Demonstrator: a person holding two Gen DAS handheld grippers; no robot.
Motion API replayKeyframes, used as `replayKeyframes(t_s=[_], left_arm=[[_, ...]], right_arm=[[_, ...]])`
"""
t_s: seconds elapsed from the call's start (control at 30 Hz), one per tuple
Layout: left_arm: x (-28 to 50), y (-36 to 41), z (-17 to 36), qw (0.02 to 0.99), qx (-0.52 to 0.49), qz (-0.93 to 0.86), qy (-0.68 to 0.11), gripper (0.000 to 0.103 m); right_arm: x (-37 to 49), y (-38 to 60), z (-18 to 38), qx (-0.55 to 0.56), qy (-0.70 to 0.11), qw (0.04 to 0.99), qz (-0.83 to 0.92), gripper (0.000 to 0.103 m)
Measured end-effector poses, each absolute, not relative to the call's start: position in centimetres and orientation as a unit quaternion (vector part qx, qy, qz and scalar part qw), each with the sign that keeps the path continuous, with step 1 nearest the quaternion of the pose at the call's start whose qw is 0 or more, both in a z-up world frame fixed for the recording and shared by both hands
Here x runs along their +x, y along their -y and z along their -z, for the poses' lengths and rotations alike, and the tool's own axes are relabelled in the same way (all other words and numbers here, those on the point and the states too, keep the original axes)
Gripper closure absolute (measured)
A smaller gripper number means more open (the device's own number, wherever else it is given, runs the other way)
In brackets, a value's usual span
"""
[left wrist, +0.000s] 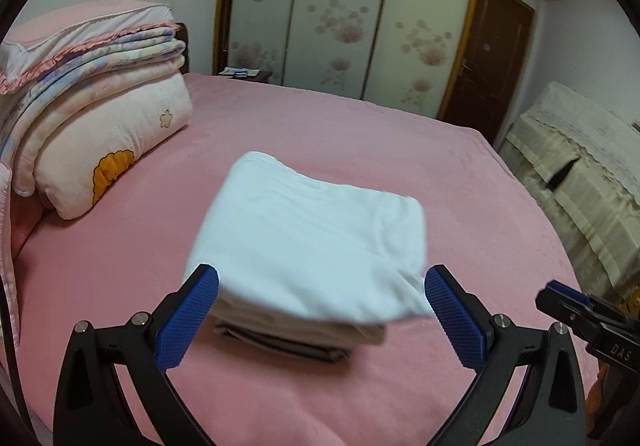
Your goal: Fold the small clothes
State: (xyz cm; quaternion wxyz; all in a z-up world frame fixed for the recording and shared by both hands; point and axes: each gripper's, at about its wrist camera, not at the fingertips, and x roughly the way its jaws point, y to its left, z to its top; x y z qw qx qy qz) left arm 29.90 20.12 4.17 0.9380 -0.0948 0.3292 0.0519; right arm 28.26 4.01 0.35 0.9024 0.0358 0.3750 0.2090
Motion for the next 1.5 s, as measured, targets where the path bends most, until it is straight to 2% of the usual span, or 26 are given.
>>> replayKeyframes(t_s=[0.33,0.83,0.97,1.27,1.5], left_arm=[[19.7,-10.9,-7.5,0.942,-0.084,-0.015,-0.324,0.001],[6.8,-2.7,-6.9,0.948,-0.112,0.01,-0.298,0.001],[4.7,-1.4,-6.6,0.947,-0.124,0.003,-0.295,0.001],[1.1,2.2,-5.5,0.952,-0.078,-0.034,-0.295,0.001],[0.2,4.5,-4.0,0.943,-0.07,-0.016,-0.326,0.001]], right_arm=[[18.5,0.8,-4.1,0.018,-0.353,0.916,-0.189,0.053],[5.2,7.1,-4.0,-0.002,-0.327,0.931,-0.16,0.04],[2.4,8.4,-3.8,-0.012,-0.313,0.94,-0.133,0.039],[-1.9,11.3,-3.1,-0.004,-0.308,0.946,-0.1,0.03],[-3.2,12.0,-2.4,0.0,-0.309,0.947,-0.087,0.029]])
